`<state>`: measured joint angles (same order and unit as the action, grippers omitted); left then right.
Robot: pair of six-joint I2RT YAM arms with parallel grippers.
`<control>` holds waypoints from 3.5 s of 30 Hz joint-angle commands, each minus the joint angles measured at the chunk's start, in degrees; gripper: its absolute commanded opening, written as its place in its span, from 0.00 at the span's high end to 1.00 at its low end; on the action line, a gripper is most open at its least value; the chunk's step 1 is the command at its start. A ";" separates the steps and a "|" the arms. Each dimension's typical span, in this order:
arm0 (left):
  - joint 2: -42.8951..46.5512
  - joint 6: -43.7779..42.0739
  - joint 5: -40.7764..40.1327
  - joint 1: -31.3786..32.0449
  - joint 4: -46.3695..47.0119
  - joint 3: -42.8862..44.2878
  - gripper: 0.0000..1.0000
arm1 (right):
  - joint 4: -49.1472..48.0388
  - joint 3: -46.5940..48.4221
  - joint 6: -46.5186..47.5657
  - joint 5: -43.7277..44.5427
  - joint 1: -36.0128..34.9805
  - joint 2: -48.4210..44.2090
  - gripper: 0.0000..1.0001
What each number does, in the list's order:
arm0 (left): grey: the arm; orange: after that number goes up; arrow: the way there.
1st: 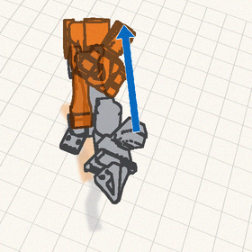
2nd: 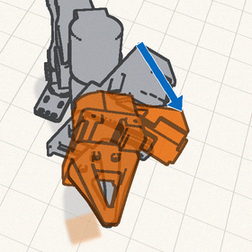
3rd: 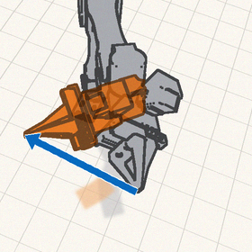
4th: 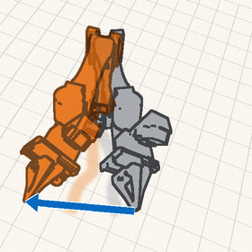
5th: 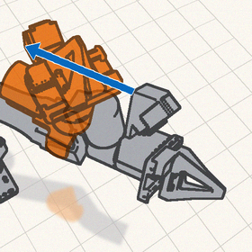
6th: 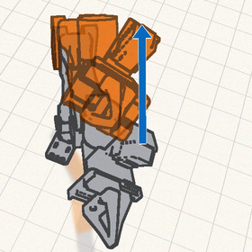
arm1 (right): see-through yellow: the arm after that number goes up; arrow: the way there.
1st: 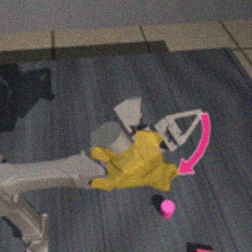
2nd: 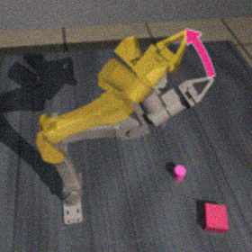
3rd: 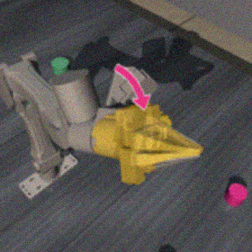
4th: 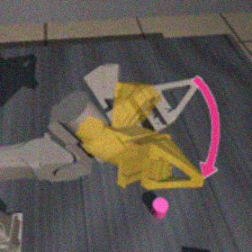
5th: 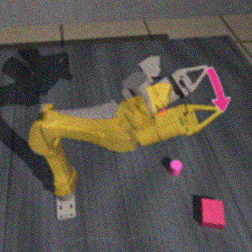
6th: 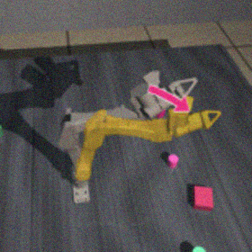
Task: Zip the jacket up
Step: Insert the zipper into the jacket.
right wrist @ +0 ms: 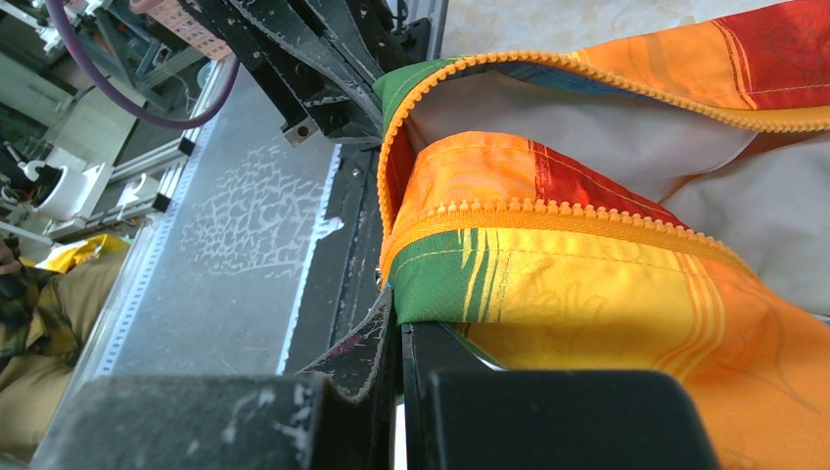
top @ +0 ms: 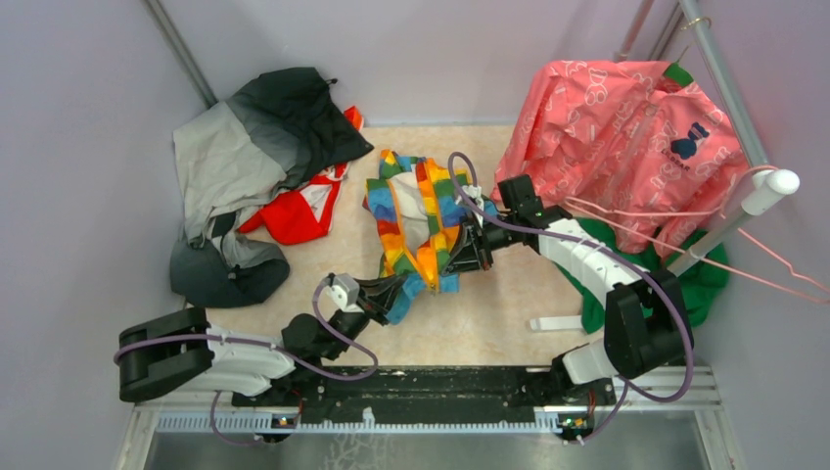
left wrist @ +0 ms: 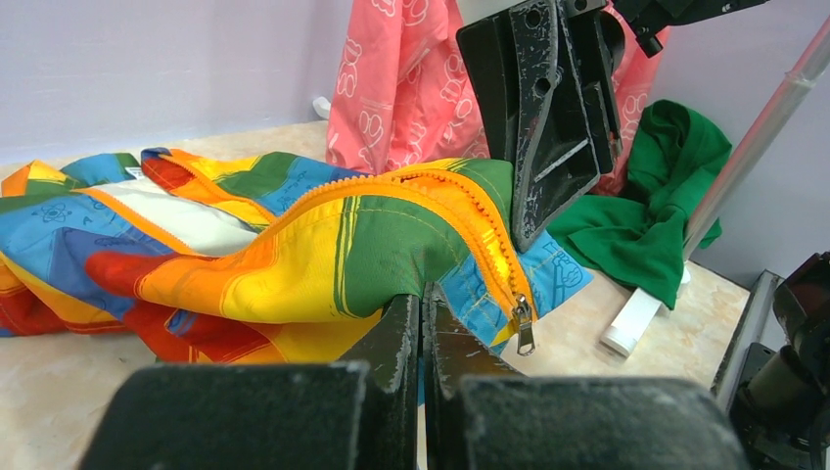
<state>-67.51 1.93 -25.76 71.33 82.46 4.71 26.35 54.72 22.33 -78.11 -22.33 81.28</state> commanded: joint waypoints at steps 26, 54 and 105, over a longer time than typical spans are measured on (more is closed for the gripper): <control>1.74 1.77 -2.19 0.56 0.74 0.45 1.00 | -3.63 -0.42 -2.02 -3.22 0.09 -1.21 1.00; 1.19 4.25 -3.82 0.65 1.48 0.56 1.00 | -7.03 -1.57 -5.07 -1.43 0.09 -1.29 1.00; 25.31 21.87 -5.23 1.01 -25.27 2.50 1.00 | 1.08 4.94 -2.78 -11.55 1.82 0.36 1.00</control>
<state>-42.13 17.87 -33.61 72.03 62.87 6.59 28.93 55.37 23.53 -82.24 -21.65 81.21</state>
